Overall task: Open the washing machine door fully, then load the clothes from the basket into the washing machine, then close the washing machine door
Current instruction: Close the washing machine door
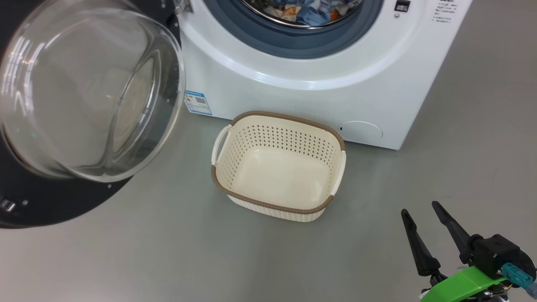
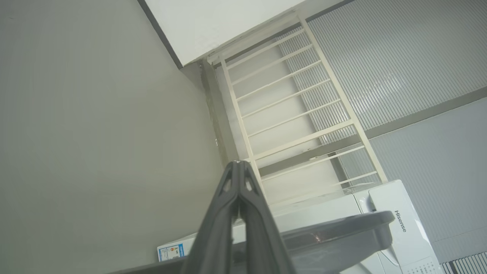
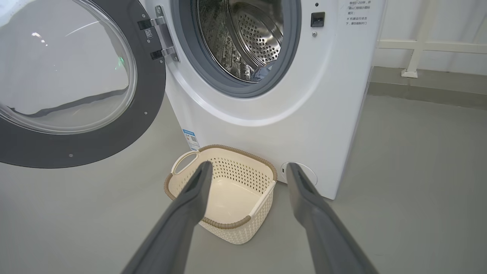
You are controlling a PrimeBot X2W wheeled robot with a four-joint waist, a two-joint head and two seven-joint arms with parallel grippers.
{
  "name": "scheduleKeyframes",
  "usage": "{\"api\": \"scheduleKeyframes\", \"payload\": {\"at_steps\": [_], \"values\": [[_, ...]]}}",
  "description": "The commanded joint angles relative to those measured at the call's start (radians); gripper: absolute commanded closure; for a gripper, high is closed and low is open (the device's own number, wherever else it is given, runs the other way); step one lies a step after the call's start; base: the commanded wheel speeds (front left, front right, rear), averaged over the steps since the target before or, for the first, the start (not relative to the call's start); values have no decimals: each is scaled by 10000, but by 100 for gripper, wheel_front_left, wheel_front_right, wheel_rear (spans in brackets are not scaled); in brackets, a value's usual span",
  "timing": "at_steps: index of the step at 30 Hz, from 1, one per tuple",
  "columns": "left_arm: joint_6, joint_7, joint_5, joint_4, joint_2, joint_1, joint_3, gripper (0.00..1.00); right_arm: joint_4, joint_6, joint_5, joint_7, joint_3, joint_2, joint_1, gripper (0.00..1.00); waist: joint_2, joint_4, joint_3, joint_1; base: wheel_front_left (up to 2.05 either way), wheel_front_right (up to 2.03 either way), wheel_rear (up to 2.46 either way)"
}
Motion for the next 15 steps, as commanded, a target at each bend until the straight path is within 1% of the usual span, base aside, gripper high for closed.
{"api": "scheduleKeyframes", "payload": {"at_steps": [1,5,15], "values": [[-70,66,-91,-233,666,-105,256,100,-297,16,-18,29,206,-121,-303,0,0,-127,70,0,0,0,0],[-70,204,-453,-246,566,-28,269,100,-373,16,-38,76,142,-157,-248,0,0,-244,129,0,0,0,0],[-70,470,-894,-362,374,42,10,100,-535,16,-83,170,161,-148,-201,0,0,-405,170,0,0,0,0]]}}
